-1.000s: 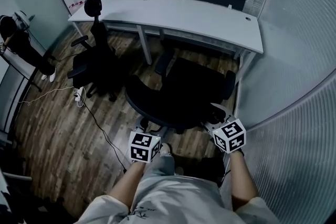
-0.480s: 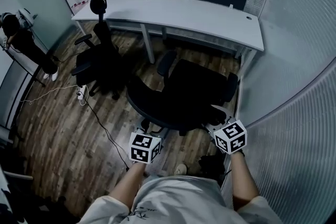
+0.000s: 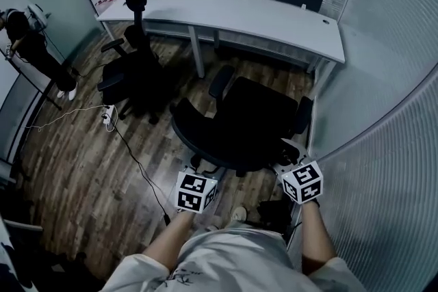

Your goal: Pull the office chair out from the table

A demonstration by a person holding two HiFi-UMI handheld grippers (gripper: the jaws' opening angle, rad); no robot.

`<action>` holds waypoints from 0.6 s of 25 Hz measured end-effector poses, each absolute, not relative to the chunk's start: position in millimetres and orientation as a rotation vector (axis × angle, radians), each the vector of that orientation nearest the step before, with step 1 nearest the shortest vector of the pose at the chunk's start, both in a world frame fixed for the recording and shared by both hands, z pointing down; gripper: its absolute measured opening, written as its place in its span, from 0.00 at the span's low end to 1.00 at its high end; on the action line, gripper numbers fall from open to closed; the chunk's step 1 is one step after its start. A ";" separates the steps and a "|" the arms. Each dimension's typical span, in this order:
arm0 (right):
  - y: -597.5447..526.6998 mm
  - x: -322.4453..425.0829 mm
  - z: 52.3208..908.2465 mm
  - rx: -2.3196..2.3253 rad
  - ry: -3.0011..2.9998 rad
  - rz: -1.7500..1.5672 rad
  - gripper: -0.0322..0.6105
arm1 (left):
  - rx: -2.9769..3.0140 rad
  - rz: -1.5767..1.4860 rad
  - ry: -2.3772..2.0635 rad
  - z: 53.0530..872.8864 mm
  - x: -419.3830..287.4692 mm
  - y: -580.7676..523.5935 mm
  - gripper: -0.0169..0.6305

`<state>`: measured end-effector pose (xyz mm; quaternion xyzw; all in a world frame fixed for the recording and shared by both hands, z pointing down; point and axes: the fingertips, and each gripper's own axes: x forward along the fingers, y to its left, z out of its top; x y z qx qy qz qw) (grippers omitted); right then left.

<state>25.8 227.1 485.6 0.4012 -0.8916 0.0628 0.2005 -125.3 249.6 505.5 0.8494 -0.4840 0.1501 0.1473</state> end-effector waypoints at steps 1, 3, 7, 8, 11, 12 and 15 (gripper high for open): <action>232.6 24.8 486.1 1.124 -2.489 0.176 0.38 | 2.445 0.433 -1.391 505.9 -126.2 255.0 0.53; 243.8 23.5 487.3 1.134 -2.487 0.175 0.38 | 2.448 0.435 -1.387 506.9 -127.3 266.2 0.53; 263.0 19.6 485.9 1.150 -2.490 0.173 0.38 | 2.452 0.440 -1.378 505.5 -131.3 285.1 0.53; 267.6 18.2 485.4 1.150 -2.489 0.173 0.38 | 2.452 0.441 -1.376 505.0 -132.8 289.3 0.53; 280.6 13.0 485.3 1.160 -2.487 0.173 0.38 | 2.454 0.443 -1.374 504.9 -138.3 301.3 0.53; 284.5 11.8 485.3 1.168 -2.485 0.172 0.38 | 2.455 0.443 -1.373 504.6 -139.8 304.9 0.53; 296.9 8.0 485.4 1.190 -2.481 0.168 0.38 | 2.457 0.440 -1.372 504.2 -143.9 316.9 0.53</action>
